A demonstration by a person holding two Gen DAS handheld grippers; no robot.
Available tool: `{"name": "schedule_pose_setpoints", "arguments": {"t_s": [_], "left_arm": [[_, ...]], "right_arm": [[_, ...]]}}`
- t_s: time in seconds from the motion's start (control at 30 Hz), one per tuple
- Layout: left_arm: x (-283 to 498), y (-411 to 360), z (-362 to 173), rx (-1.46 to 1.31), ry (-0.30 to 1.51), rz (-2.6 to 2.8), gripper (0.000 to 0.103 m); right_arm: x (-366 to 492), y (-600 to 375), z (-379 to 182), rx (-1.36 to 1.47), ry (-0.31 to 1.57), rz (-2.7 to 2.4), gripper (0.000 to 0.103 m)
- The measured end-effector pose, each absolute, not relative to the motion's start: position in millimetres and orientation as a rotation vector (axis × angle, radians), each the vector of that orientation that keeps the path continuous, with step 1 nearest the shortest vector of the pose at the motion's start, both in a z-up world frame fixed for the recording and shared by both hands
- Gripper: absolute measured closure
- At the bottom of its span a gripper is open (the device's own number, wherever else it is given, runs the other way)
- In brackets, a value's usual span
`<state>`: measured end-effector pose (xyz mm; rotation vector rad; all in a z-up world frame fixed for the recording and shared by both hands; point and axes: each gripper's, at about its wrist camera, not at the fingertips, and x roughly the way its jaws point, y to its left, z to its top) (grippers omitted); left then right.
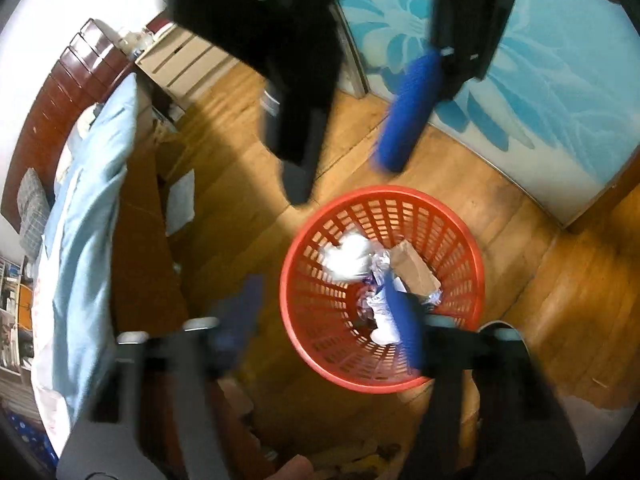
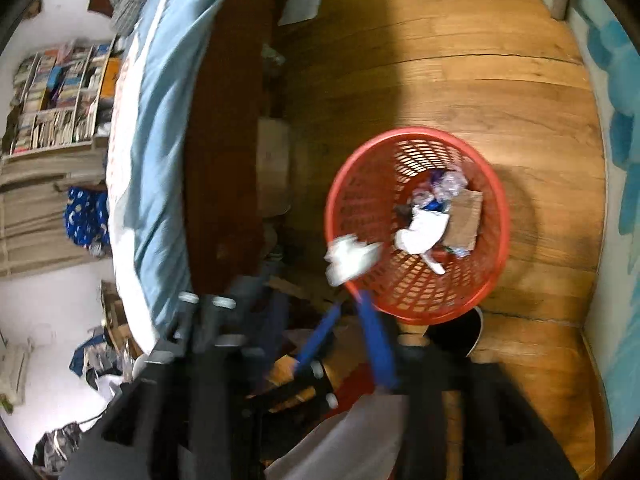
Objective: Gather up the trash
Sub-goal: 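Carry the tissue to the red wastebasket and open the right tool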
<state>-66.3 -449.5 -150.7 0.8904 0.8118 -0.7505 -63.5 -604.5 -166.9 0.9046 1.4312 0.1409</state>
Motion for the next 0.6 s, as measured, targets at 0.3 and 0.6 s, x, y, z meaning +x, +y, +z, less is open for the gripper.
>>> {"name": "schedule_pose_setpoints", "arguments": {"t_s": [0.3, 0.6], "left_arm": [[-58.9, -417.4, -133.1, 0.809, 0.885, -0.753, 0.025], [-30.4, -324.9, -64.7, 0.607, 0.844, -0.647, 0.019]], "right_arm": [[-79.9, -622.1, -136.1, 0.947, 1.281, 0.002, 0.018], [-66.4, -548.7, -8.9, 0.709, 1.005, -0.067, 0.006]]}}
